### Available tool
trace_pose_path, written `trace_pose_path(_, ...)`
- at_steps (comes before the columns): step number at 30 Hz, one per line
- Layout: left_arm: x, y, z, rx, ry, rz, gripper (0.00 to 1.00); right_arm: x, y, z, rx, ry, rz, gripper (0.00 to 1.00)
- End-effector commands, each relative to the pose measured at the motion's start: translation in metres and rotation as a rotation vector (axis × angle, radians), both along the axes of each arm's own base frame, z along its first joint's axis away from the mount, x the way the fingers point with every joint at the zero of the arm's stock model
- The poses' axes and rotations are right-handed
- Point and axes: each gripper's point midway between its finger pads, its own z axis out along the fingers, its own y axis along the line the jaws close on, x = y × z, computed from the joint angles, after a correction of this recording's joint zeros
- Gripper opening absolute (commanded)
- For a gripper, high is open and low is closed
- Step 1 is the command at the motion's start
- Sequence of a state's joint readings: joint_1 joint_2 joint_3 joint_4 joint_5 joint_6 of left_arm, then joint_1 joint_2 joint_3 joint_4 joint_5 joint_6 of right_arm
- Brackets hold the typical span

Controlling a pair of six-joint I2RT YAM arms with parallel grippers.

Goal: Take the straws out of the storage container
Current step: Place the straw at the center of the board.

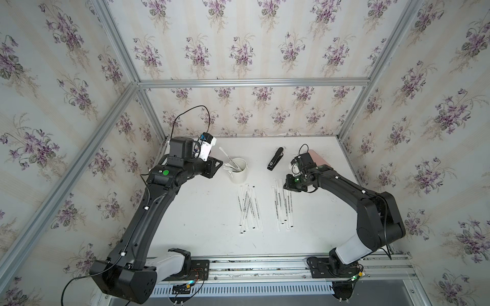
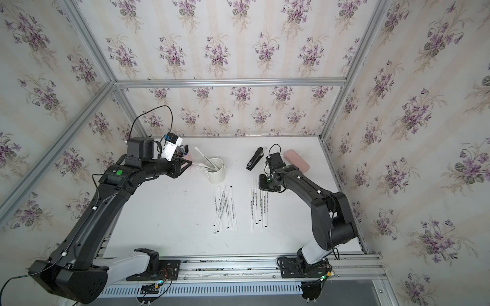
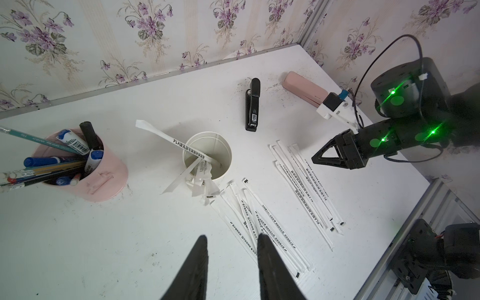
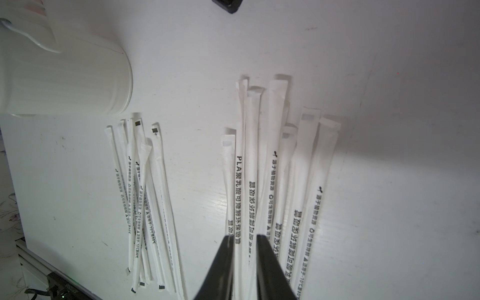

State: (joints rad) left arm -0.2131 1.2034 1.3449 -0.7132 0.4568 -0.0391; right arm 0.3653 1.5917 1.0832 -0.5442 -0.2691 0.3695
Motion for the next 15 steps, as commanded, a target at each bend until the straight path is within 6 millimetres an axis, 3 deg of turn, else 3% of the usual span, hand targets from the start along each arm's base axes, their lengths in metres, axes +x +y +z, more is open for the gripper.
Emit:
trace_pose_path(1, -0.001, 0.003, 0.003, -0.005, 0.013, 0.038, 0.33, 0.010, 0.005, 0.015, 0.031, -0.058, 0.005, 0.21)
trace_pose_path(6, -0.011, -0.012, 0.001, -0.005, 0.005, 0.064, 0.34, 0.027, 0.027, 0.044, 0.142, -0.186, 0.024, 0.20)
trace_pose_path(9, -0.023, -0.036, -0.007, -0.006, -0.047, 0.032, 0.33, 0.028, 0.044, 0.058, 0.193, -0.251, 0.054, 0.20)
trace_pose_path(15, -0.030, -0.071, -0.052, -0.066, -0.032, 0.047, 0.38, 0.021, 0.056, 0.054, 0.223, -0.255, 0.090, 0.19)
